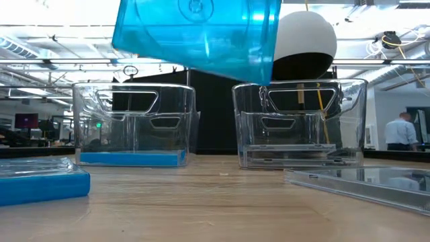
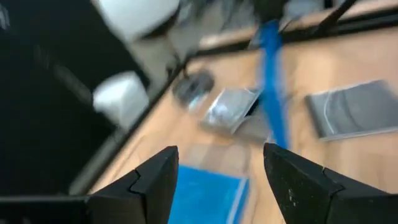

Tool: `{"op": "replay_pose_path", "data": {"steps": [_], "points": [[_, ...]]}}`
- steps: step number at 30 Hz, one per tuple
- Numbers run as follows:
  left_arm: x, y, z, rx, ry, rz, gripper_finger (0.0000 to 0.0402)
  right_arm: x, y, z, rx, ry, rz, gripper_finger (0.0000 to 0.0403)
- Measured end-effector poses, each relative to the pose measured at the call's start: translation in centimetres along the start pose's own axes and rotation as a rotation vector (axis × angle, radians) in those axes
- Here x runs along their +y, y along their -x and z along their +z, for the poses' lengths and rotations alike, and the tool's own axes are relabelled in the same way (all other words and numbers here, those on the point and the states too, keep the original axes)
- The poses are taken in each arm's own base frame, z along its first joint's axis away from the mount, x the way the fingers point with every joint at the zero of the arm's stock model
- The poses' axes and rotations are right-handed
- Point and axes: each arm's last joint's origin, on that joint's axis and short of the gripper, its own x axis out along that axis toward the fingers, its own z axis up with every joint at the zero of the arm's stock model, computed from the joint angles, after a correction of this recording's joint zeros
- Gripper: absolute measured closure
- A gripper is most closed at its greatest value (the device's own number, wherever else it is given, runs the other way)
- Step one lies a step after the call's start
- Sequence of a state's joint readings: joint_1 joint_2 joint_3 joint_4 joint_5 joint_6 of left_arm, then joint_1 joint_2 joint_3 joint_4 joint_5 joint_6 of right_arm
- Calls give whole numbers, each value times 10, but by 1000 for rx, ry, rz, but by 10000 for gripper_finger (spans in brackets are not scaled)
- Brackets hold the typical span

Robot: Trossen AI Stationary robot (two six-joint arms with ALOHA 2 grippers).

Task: Pick & place jewel cases by type
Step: Put the blue CD case into the left transparent bin

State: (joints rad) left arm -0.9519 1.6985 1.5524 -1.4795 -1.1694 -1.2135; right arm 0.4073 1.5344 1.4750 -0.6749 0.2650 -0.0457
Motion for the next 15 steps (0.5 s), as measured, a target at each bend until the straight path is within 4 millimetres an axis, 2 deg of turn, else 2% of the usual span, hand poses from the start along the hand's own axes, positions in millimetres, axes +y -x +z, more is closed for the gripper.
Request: {"op": "replay_pose_path", "data": {"steps": [5, 11, 15], "points": [[13, -32, 34, 134, 29, -152, 163, 2, -10, -4, 58, 69, -36, 369], [21, -50, 73, 101, 24, -512, 163, 2, -13, -3, 54, 86, -50, 369], [33, -67, 87, 129, 90, -590, 163, 2, -13, 2, 2, 88, -54, 368]]}}
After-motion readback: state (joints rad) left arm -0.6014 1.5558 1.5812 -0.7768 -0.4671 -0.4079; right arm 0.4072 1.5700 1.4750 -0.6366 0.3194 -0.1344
